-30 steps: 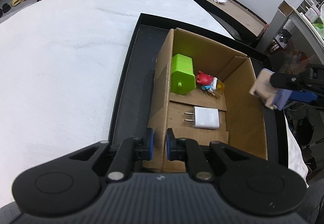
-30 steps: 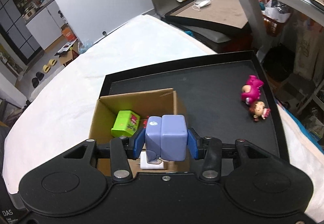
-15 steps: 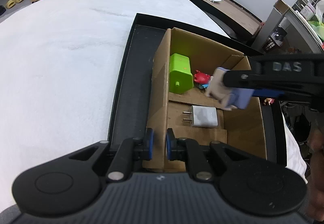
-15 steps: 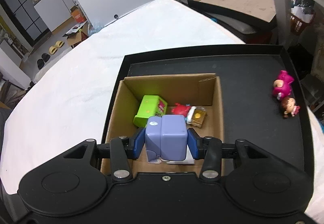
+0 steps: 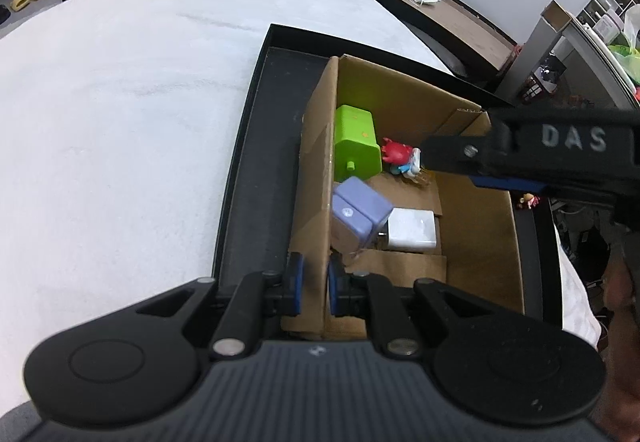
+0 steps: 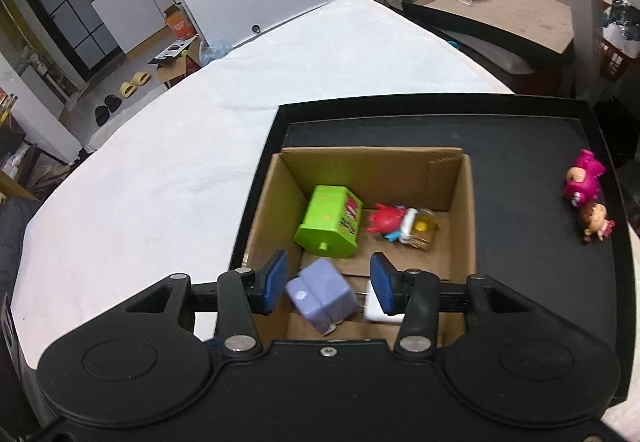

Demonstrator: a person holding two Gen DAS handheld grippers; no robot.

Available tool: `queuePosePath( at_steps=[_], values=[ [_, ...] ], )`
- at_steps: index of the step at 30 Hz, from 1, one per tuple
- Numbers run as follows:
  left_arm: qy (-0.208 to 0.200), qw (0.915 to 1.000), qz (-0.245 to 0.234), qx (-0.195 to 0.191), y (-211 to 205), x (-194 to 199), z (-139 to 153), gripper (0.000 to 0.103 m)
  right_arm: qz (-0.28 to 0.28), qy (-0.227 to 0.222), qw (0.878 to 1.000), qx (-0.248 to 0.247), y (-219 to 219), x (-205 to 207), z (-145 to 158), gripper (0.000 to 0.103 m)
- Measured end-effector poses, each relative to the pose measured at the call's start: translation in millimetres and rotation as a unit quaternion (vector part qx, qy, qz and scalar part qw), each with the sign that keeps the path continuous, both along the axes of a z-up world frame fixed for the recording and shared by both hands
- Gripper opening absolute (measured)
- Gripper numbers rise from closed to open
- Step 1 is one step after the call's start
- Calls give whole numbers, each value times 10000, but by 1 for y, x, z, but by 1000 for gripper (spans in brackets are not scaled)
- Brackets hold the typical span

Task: Organize rigid objects
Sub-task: 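Carry the lavender charger into the box and open the right gripper, then move the right gripper to the brown-haired doll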

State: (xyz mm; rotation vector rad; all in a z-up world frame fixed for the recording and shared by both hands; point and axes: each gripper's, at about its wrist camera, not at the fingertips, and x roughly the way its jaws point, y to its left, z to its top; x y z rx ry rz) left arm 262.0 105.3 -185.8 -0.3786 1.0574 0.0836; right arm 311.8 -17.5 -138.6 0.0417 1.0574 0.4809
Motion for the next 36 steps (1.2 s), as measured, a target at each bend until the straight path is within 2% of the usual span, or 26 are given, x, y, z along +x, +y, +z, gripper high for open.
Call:
queuePosePath(
  at_steps=[19,22,36],
  values=[
    [6,10000,54,69,-3,-1,1,11,-671,-99,9976,-105,-90,-1,4,58],
    [19,9999,19,119,-4,0,1,11,-808,-127,9966,-48,-105,0,4,63],
    [112,9995,37,296,-11,3,2,10,-1301,-105,9914,-91,-172,19,-13,70]
  ],
)
